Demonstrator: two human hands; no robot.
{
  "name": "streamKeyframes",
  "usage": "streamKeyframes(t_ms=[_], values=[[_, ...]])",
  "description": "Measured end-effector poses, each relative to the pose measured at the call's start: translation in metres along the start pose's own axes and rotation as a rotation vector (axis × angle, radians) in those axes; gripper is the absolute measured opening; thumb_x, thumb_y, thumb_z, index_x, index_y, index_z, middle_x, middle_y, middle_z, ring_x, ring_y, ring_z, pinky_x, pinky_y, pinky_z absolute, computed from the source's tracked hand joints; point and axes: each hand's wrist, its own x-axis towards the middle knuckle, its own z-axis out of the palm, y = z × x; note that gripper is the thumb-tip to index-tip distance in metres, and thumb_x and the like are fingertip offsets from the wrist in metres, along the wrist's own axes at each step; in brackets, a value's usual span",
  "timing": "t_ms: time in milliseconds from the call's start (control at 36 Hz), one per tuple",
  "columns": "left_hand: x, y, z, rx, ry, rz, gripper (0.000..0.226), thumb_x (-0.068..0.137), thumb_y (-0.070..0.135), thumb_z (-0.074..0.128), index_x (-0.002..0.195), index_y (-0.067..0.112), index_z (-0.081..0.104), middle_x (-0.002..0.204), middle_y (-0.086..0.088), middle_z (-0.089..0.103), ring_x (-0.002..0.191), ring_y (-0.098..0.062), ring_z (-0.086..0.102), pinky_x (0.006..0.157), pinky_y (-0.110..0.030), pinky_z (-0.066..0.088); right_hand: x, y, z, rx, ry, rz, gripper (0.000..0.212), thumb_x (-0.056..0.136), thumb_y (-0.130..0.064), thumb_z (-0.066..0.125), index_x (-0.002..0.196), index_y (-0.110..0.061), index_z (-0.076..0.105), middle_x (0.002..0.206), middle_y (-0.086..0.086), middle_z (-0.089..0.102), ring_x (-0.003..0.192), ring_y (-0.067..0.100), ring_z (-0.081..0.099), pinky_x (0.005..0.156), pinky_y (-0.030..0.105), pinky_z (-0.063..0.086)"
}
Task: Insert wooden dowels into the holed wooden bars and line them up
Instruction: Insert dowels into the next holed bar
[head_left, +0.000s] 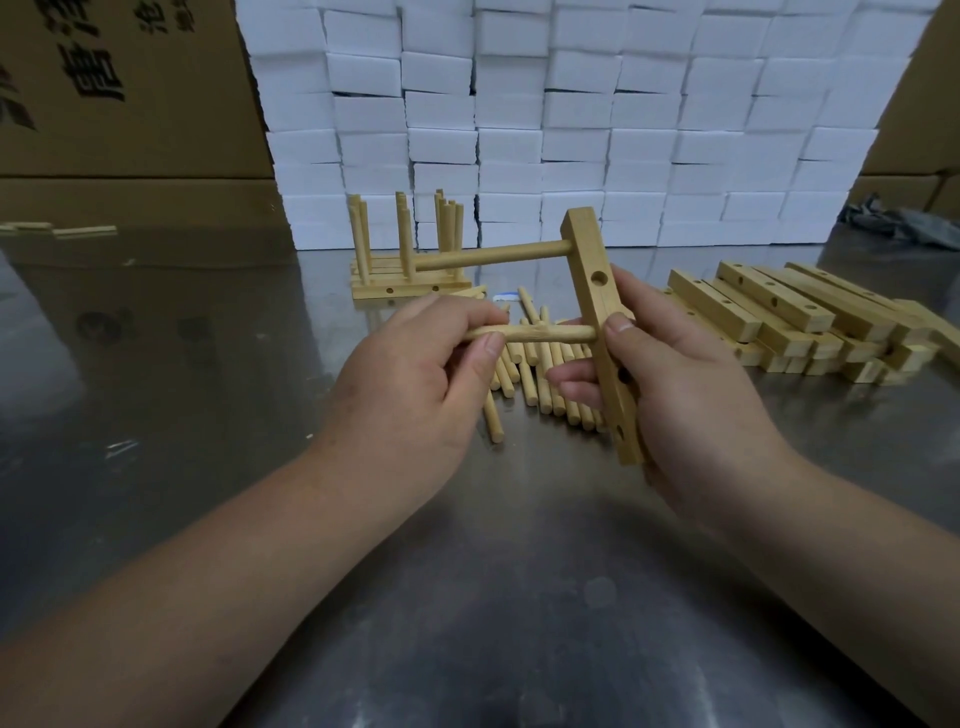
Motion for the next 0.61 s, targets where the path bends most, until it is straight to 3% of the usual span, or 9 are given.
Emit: streamKeyframes(t_ms=[139,306,417,500,611], values=[[-0.0024,-0.0018,0.0028,-0.09,-0.066,-0.067,0.013,0.089,0.027,0.05,0.095,0.031,0.06,0.069,0.017,0.049,0.069,0.005,0.047,0.058,-0.004,0.034,-0.0011,-0.0027,0.0004,0.051,-0.017,0.0,0.037,0.098,-0.008,0.04,0.126,-0.03,0.05,0.101,0.012,0.063,0.062,0.013,0.065,0.061,0.021,0.056],[-0.0027,-0.0033,0.0038,-0.103,-0.086,-0.08,0.022,0.091,0.02,0.051,0.109,0.023,0.064,0.067,0.021,0.046,0.068,0.011,0.046,0.058,-0.002,0.032,-0.0012,-0.0023,-0.0009,0.039,-0.039,0.014,0.043,0.099,-0.008,0.037,0.141,-0.019,0.041,0.097,0.008,0.063,0.061,0.012,0.065,0.061,0.021,0.056],[-0.0026,-0.0039,0.003,-0.12,-0.104,-0.088,0.017,0.09,0.026,0.048,0.098,0.031,0.061,0.064,0.017,0.05,0.065,0.007,0.047,0.055,-0.004,0.033,-0.0023,-0.0029,0.0007,0.027,-0.065,0.023,0.039,0.099,-0.009,0.037,0.135,-0.022,0.047,0.097,0.009,0.06,0.061,0.012,0.066,0.062,0.022,0.057],[-0.0028,-0.0022,0.0032,-0.167,-0.115,-0.127,0.007,0.084,0.035,0.044,0.083,0.039,0.049,0.068,0.028,0.053,0.059,0.006,0.047,0.05,-0.006,0.034,-0.0028,-0.0039,0.0013,0.023,-0.069,0.013,0.035,0.099,-0.009,0.036,0.121,-0.031,0.052,0.096,0.01,0.06,0.061,0.013,0.066,0.06,0.021,0.056],[-0.0026,-0.0022,0.0041,-0.192,-0.12,-0.135,0.007,0.084,0.034,0.043,0.08,0.036,0.049,0.064,0.027,0.052,0.055,0.003,0.046,0.047,-0.008,0.033,-0.003,-0.0026,0.0012,-0.017,-0.072,0.009,0.04,0.1,-0.01,0.035,0.136,-0.022,0.045,0.1,0.012,0.059,0.062,0.012,0.066,0.06,0.019,0.055]])
